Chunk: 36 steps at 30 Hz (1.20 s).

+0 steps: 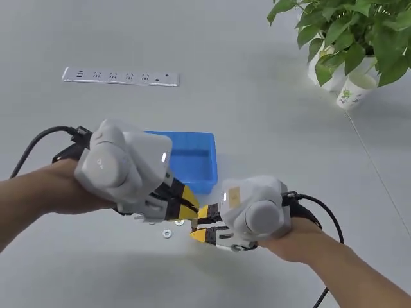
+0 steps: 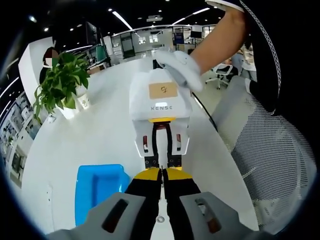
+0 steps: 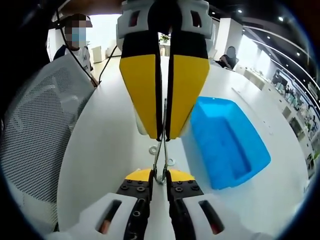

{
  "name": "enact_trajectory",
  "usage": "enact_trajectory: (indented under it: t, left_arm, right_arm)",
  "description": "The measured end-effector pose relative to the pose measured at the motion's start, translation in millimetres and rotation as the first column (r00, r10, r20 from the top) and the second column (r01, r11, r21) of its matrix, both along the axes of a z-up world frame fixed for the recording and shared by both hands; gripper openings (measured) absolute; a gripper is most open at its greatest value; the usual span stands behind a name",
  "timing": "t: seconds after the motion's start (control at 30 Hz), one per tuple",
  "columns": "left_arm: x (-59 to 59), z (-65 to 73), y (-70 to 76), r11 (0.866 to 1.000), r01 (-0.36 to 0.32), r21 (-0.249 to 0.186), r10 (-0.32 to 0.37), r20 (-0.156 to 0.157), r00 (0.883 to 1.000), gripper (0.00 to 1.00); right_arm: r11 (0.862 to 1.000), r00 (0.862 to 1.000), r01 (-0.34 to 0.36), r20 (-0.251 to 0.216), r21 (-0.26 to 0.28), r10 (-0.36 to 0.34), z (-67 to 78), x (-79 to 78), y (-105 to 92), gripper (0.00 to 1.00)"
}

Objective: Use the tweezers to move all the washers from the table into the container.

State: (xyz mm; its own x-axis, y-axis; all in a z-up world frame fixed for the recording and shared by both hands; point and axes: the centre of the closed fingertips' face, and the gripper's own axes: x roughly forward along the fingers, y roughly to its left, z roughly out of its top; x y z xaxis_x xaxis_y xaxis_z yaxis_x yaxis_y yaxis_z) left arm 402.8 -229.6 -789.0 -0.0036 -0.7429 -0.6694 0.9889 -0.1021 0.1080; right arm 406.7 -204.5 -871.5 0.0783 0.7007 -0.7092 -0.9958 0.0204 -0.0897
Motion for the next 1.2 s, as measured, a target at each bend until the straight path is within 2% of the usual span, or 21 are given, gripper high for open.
enact_trajectory:
  t: [0.13, 0.27, 0.6, 0.87, 1.2]
  left_arm:
    - [1.6, 0.1, -0.5, 1.000, -0.007, -0.004, 0.007, -0.006, 1.000, 0.05]
    - [5.9, 0.1, -0.9, 0.999, -0.029, -0.013, 0.029, -0.026, 0.999, 0.05]
    - [5.9, 0.5, -3.8, 0.999, -0.028, -0.019, 0.027, -0.032, 0.999, 0.05]
    - [7.2, 0.3, -5.2, 0.999, -0.033, -0.023, 0.032, -0.041, 0.999, 0.06]
    - [5.8, 0.1, -6.7, 0.999, -0.033, -0.024, 0.031, -0.047, 0.998, 0.05]
  right_arm:
    - [1.000, 1.000, 0.001, -0.004, 0.000, -0.001, -0.2, 0.1, 0.0, 0.13]
    - [1.000, 1.000, 0.014, -0.024, -0.004, -0.014, -2.3, -0.4, -0.8, 0.15]
    - [0.999, 0.999, 0.047, -0.027, 0.018, -0.046, 2.4, 2.4, -1.4, 0.13]
    - [0.996, 0.994, 0.085, -0.067, 0.021, -0.083, 1.3, 3.7, -1.5, 0.13]
    - [0.995, 0.991, 0.101, -0.090, 0.021, -0.099, 1.1, 3.7, -1.7, 0.11]
